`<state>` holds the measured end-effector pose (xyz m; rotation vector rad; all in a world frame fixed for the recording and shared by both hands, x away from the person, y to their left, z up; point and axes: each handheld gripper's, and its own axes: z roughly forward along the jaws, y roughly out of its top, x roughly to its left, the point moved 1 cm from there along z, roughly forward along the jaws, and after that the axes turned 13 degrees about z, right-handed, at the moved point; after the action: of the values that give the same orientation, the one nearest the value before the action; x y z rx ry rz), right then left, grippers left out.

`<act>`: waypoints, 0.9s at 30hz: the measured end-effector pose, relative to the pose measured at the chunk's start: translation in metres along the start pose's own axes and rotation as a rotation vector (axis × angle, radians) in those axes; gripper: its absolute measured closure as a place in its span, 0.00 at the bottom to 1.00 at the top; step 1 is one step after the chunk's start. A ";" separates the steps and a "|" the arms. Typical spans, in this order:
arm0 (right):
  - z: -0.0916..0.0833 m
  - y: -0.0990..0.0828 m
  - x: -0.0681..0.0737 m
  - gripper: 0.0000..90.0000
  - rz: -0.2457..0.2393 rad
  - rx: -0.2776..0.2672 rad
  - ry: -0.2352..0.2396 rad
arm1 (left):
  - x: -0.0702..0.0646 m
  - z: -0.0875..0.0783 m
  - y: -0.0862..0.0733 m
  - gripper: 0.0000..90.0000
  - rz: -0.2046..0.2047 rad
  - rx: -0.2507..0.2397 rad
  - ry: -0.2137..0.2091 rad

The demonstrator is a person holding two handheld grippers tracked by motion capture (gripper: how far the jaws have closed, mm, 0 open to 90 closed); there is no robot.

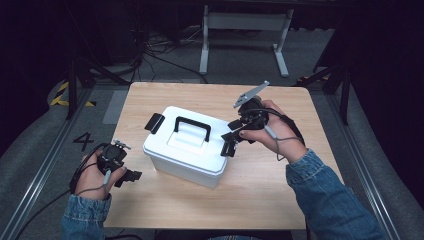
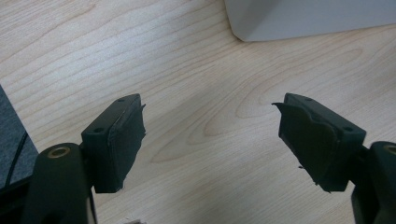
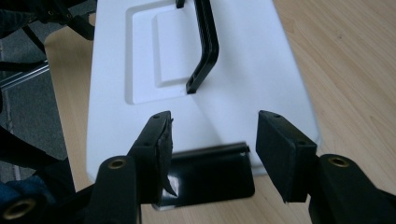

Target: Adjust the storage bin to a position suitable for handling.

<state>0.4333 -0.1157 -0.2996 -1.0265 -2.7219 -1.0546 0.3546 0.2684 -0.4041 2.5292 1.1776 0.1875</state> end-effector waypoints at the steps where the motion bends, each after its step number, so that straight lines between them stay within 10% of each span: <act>1: 0.004 0.002 0.000 0.53 0.003 0.005 0.005 | 0.000 0.000 0.000 0.26 0.003 0.001 0.000; 21: 0.059 0.032 0.010 0.64 -0.023 0.073 0.026 | 0.004 0.004 0.005 0.26 0.025 0.010 -0.008; 27: 0.063 0.035 0.016 0.90 -0.061 0.099 0.014 | 0.003 0.004 0.005 0.26 0.015 0.004 -0.012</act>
<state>0.4529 -0.0488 -0.3230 -0.9240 -2.7794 -0.9203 0.3610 0.2665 -0.4058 2.5393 1.1559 0.1734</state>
